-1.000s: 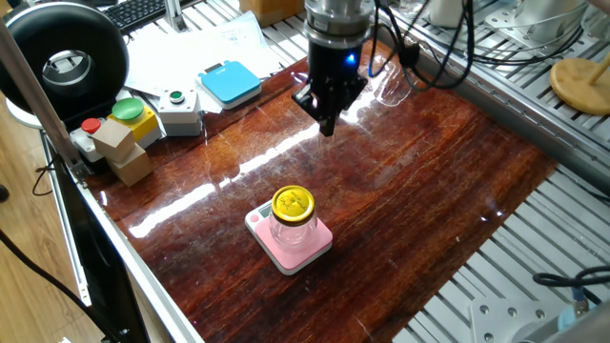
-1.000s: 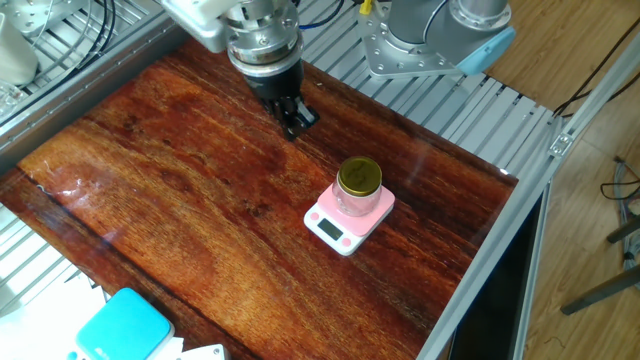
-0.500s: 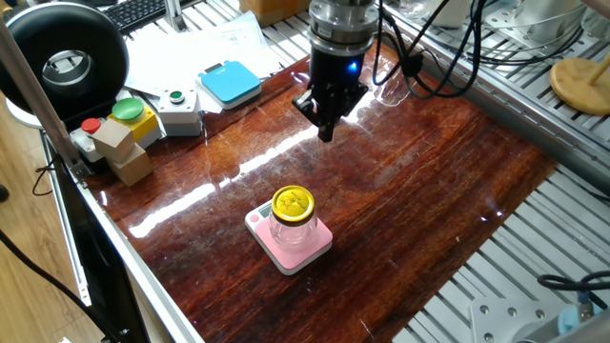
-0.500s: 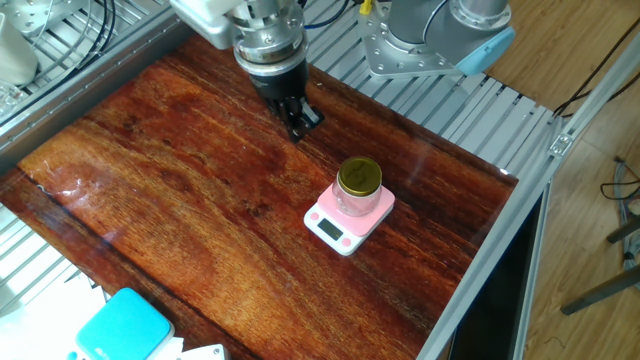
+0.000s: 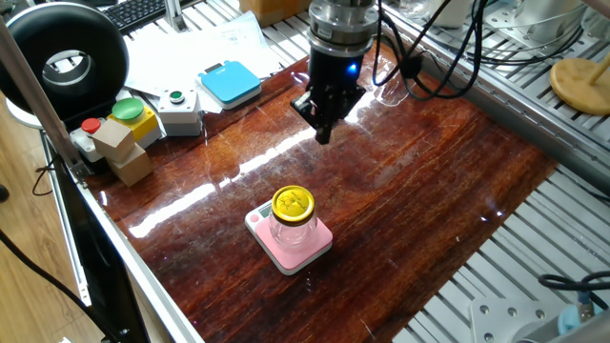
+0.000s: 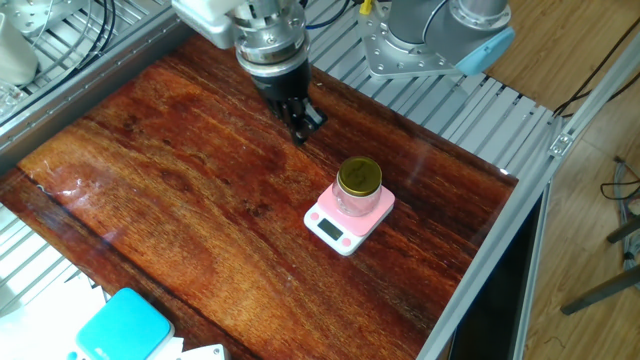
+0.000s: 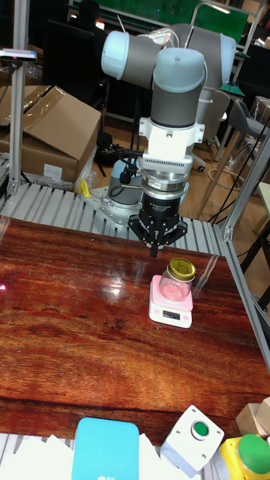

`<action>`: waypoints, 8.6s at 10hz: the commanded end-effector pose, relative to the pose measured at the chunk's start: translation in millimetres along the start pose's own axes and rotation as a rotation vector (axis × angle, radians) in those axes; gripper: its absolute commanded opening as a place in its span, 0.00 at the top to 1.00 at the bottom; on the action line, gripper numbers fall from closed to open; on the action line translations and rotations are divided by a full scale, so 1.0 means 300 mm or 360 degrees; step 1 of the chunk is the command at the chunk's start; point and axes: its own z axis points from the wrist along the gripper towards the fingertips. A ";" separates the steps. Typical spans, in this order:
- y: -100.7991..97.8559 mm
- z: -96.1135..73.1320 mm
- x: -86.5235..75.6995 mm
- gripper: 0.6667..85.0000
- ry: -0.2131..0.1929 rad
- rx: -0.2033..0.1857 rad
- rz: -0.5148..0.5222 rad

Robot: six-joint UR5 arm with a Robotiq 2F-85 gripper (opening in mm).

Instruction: Remove the object from the scale

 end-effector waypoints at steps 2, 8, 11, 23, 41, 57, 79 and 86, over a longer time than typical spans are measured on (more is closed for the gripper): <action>0.095 -0.033 0.137 1.00 0.0164 -0.0094 -0.0072; 0.170 0.061 0.235 0.43 -0.0053 0.0099 -0.0328; 0.189 0.128 0.253 0.15 -0.0070 0.0132 -0.0477; 0.240 0.262 0.175 0.06 -0.0147 0.0169 -0.0547; 0.235 0.291 0.132 0.10 -0.0233 0.0174 -0.0535; -0.265 -0.044 -0.048 1.00 -0.0155 0.0242 -0.0700; -0.481 0.203 -0.086 1.00 -0.0172 0.0212 -0.0527; -0.465 0.233 -0.125 0.98 -0.0214 0.0207 -0.0518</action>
